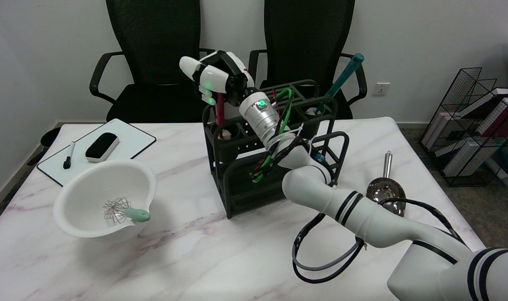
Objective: Pick up the pink sponge bottle brush.
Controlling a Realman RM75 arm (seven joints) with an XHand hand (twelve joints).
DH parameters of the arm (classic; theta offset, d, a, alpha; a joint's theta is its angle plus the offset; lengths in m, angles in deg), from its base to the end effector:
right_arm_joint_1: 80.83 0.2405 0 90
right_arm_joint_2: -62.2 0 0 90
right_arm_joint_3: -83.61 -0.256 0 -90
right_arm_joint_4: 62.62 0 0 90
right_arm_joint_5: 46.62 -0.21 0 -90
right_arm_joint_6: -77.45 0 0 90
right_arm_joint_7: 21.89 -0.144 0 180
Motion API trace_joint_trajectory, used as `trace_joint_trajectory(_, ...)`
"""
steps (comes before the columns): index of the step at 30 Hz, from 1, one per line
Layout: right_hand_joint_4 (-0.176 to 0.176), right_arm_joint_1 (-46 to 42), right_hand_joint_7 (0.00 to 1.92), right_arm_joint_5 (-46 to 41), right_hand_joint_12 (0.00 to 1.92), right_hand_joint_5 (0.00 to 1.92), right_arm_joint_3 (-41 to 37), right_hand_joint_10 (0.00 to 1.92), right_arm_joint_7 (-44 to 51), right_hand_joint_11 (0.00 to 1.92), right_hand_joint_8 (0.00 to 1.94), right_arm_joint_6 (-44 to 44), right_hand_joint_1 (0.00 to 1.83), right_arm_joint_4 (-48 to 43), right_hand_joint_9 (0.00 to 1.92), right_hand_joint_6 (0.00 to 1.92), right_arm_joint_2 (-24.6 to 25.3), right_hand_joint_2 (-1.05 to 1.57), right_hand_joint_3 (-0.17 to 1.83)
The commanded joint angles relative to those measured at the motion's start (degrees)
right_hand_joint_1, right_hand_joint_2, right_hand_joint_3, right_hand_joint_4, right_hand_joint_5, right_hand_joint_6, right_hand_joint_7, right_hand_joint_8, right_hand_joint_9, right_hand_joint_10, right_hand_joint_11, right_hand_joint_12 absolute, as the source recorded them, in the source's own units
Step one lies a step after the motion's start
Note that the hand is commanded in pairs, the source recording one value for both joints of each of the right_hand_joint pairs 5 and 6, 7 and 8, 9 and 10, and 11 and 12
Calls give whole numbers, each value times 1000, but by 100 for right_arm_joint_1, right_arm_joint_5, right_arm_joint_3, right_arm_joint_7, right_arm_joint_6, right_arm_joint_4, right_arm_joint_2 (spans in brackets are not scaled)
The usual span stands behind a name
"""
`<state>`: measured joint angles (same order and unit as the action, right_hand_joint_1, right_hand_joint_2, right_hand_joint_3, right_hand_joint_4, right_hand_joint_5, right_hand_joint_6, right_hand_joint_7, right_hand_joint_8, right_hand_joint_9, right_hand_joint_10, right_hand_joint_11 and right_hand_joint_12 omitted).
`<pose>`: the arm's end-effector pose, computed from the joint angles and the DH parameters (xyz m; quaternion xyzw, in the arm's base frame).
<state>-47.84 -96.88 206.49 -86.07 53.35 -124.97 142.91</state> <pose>-0.1742 -0.4627 0.1681 0.6097 -0.4813 0.5326 0.3360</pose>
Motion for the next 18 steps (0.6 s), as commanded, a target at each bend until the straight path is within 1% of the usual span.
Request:
trace_joint_trajectory(1, 0, 228, 1920, -329, 1920, 1920, -160, 1920, -42, 1920, 1920, 596, 917, -53, 1920, 1920, -103, 1549, 588)
trace_joint_trajectory(6, 0, 239, 1920, -674, 1920, 1920, -160, 1920, -29, 1920, 1920, 915, 937, -186, 1920, 1920, -183, 1571, 551)
trace_joint_trajectory(18, 0, 191, 1920, -677, 1920, 1920, -295, 1920, -39, 1920, 1920, 1525, 960, -540, 1920, 1920, -471, 1571, 554)
